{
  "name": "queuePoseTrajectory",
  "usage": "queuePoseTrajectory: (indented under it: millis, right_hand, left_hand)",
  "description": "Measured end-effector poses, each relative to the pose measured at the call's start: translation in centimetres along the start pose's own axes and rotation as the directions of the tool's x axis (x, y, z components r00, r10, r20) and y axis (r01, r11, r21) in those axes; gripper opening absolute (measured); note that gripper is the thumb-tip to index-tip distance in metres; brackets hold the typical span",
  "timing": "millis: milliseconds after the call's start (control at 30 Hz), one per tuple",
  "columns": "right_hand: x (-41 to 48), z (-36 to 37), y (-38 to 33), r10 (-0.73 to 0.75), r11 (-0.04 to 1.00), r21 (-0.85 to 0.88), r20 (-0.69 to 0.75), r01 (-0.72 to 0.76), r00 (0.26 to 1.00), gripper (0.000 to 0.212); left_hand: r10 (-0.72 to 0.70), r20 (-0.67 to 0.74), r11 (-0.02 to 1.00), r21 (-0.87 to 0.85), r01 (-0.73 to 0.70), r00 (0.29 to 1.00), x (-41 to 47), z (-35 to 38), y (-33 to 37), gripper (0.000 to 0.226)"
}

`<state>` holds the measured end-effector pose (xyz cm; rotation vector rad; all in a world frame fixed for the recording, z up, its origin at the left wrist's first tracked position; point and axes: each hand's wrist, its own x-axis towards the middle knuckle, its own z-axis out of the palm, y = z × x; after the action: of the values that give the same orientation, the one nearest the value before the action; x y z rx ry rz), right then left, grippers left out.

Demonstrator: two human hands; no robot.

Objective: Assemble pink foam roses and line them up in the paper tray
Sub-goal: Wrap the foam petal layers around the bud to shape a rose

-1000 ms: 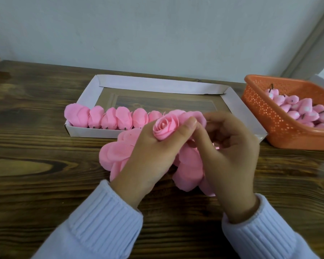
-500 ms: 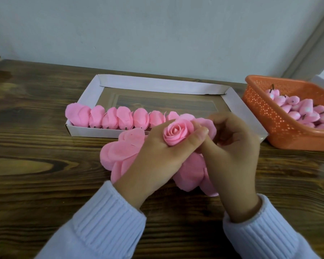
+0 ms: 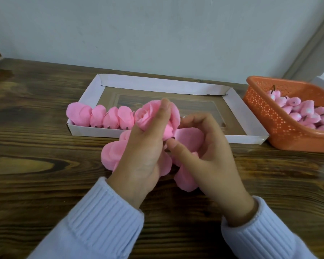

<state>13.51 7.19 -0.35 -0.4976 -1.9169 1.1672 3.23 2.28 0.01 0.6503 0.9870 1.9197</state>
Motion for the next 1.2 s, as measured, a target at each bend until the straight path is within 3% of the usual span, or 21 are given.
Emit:
queuePoseTrajectory:
  millis: [267,367,500,733,900,1000,1100,1200]
  right_hand:
    - [-0.1,0.5,0.1,0.118,0.956,0.276,-0.046,-0.101,0.992,0.038]
    - [-0.1,0.5,0.5,0.153,0.928,0.351,-0.062,-0.122,0.986,0.027]
    - [0.1,0.4,0.7,0.18,0.836,0.519,0.044,-0.177,0.983,0.022]
    - [0.6,-0.9,0.5,0.189,0.681,0.638,0.322,-0.36,0.928,0.019]
    - [0.7,-1.1,0.4,0.195,0.64,0.661,0.354,-0.392,0.915,0.028]
    - [0.7,-1.1,0.3,0.255,0.681,0.615,0.309,-0.397,0.916,0.027]
    - [0.6,-1.0,0.3,0.352,0.811,0.441,0.157,-0.384,0.923,0.017]
    - [0.3,-0.9,-0.1,0.274,0.941,0.209,-0.007,-0.267,0.962,0.007]
  left_hand:
    - [-0.051,0.014,0.998,0.024,0.051,0.999,-0.7,0.6,-0.3,0.03]
    - [-0.012,0.041,0.997,0.079,0.008,0.999,-0.9,0.8,-0.2,0.022]
    - [0.048,0.085,0.99,0.127,-0.059,0.995,-0.9,0.6,-0.3,0.008]
    - [0.028,0.184,0.949,0.305,-0.084,0.983,-0.8,-0.3,0.6,0.035]
    - [0.029,0.19,0.948,0.305,-0.087,0.981,-0.5,-0.6,0.5,0.022]
    - [0.051,0.09,0.962,0.261,-0.073,0.995,-0.4,-0.3,0.2,0.035]
    - [0.111,-0.008,0.971,0.212,-0.107,0.994,-0.2,-0.3,0.1,0.015]
    - [0.138,-0.091,0.977,0.175,-0.12,0.986,0.0,-0.4,0.1,0.02]
